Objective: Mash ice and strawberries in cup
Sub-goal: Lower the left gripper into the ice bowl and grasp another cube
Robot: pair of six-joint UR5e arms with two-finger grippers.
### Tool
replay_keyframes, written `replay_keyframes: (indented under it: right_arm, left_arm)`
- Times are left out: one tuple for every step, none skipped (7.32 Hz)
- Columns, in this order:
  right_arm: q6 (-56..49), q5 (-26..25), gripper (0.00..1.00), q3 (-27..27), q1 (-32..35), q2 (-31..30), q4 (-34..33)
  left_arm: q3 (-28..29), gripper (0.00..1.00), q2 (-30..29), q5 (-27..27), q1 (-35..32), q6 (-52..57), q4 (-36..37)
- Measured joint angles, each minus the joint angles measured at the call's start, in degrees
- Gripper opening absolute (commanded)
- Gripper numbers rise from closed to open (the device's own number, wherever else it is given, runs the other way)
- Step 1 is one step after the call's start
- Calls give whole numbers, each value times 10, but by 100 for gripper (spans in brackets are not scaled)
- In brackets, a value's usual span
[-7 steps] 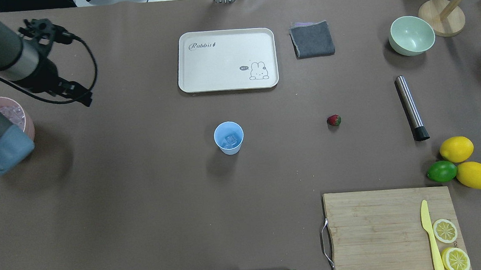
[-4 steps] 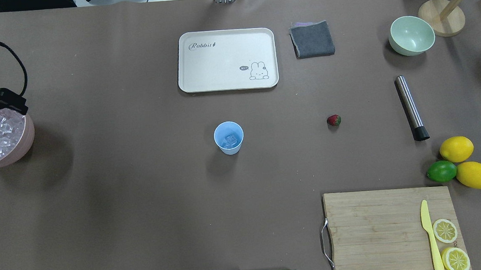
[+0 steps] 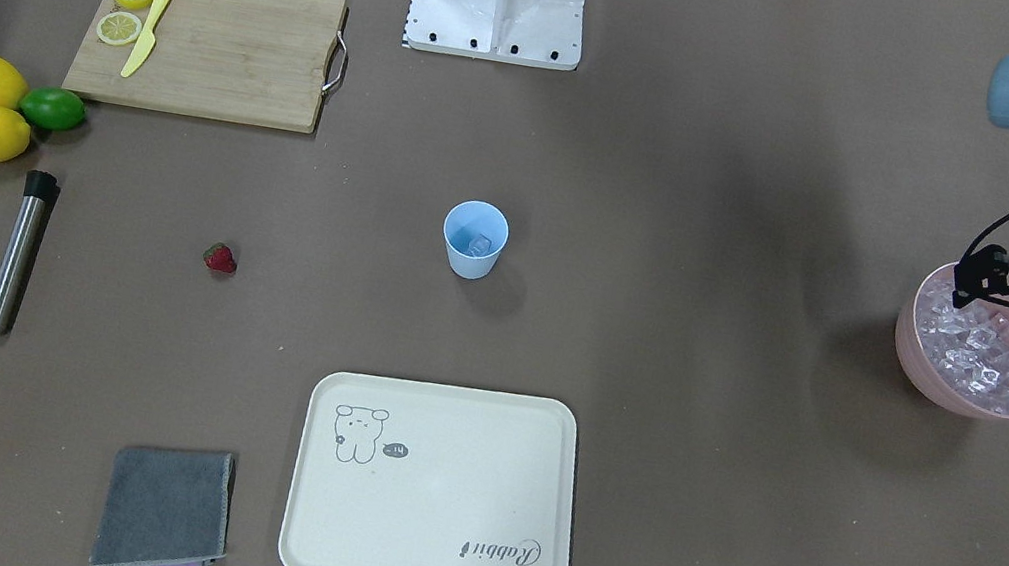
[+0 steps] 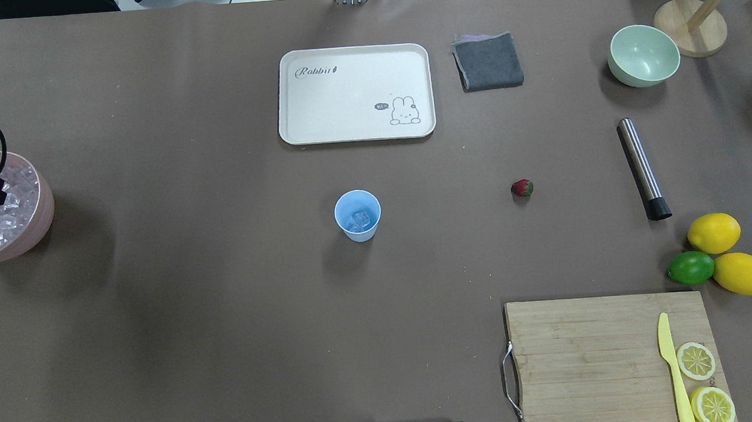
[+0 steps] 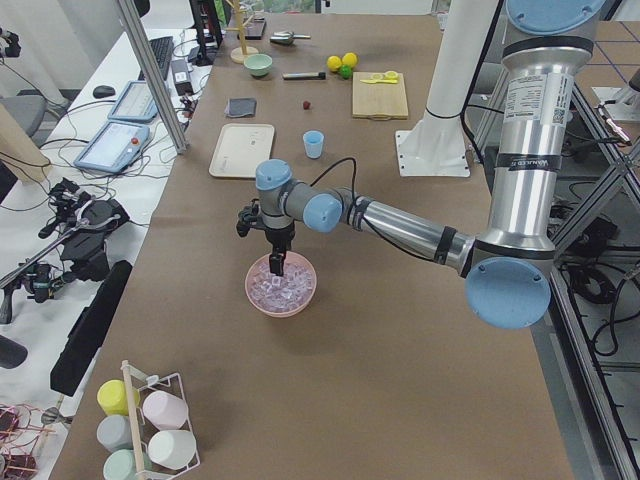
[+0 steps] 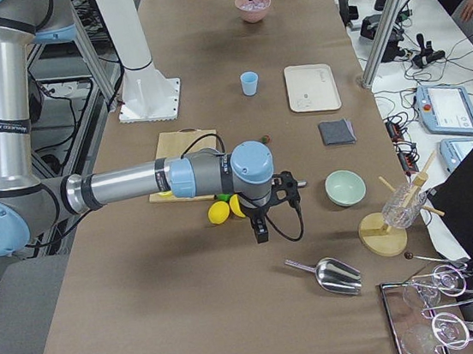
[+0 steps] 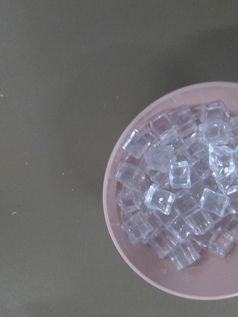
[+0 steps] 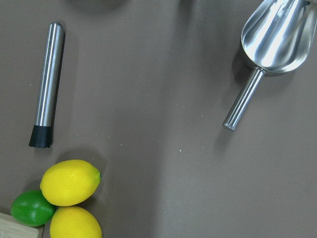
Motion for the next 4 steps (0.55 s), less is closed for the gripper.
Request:
replay_keyframes:
  right_arm:
    - [0, 0, 100, 0, 0, 0, 0]
    - [0, 0, 100, 0, 0, 0, 0]
    - [0, 0, 100, -1, 0, 0, 0]
    - [0, 0, 100, -1, 0, 0, 0]
  left_arm:
    - [19, 93, 6, 0, 1, -2, -34]
    - [31, 93, 7, 1, 4, -8, -53]
    - [39, 93, 5, 2, 9, -18, -61]
    - [46, 93, 4, 2, 14, -25, -65]
